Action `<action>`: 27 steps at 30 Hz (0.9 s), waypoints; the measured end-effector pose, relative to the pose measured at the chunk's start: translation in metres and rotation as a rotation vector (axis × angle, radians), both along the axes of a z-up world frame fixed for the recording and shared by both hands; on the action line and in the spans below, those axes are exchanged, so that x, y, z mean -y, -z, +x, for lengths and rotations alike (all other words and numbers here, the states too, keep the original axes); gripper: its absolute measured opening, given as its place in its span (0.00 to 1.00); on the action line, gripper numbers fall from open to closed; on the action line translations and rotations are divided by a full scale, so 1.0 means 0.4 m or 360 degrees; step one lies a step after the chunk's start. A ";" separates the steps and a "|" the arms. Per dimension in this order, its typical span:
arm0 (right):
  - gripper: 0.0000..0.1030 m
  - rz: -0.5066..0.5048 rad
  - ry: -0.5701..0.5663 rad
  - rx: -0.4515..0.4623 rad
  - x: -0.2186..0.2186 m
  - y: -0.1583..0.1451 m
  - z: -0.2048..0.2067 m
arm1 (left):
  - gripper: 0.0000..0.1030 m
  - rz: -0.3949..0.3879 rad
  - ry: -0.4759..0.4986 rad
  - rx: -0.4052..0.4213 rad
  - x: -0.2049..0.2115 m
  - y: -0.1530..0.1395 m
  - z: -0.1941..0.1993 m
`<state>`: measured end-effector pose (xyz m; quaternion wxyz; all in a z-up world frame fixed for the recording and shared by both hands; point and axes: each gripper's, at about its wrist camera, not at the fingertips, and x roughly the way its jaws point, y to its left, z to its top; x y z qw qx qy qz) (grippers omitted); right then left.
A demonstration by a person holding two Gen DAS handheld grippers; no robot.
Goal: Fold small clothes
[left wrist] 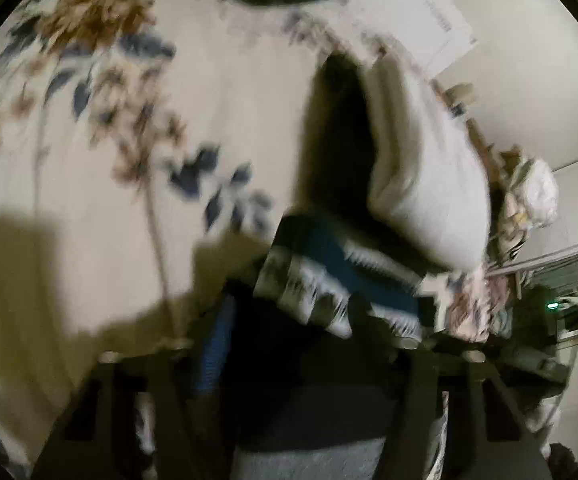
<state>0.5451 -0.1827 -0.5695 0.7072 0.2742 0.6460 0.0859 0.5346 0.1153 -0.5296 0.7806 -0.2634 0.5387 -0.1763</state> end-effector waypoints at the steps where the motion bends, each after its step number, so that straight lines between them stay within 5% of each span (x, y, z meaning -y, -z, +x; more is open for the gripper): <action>1: 0.27 -0.0027 -0.0015 -0.0003 -0.006 0.003 0.004 | 0.07 -0.0001 -0.0003 0.0018 -0.006 -0.014 0.004; 2: 0.15 -0.0051 -0.0024 0.0001 -0.011 0.000 0.008 | 0.07 -0.0031 -0.0008 0.0038 -0.014 -0.024 0.003; 8: 0.11 -0.0055 0.0009 0.0193 -0.038 -0.087 0.033 | 0.07 -0.0087 -0.0102 0.0061 -0.074 -0.043 0.000; 19: 0.12 -0.0175 -0.0052 -0.0010 -0.047 0.011 0.133 | 0.12 -0.0084 -0.0105 -0.0178 -0.080 0.094 0.080; 22: 0.20 -0.0085 -0.0061 -0.0019 -0.029 -0.002 0.120 | 0.27 -0.0071 -0.0131 -0.0185 -0.096 0.067 0.045; 24: 0.43 -0.0001 -0.0071 -0.0009 -0.010 -0.018 0.100 | 0.34 -0.0054 -0.0173 -0.0146 -0.115 0.030 0.002; 27: 0.61 0.0065 -0.0100 -0.0007 0.014 -0.042 0.054 | 0.41 -0.0025 -0.0201 -0.0059 -0.123 -0.026 -0.067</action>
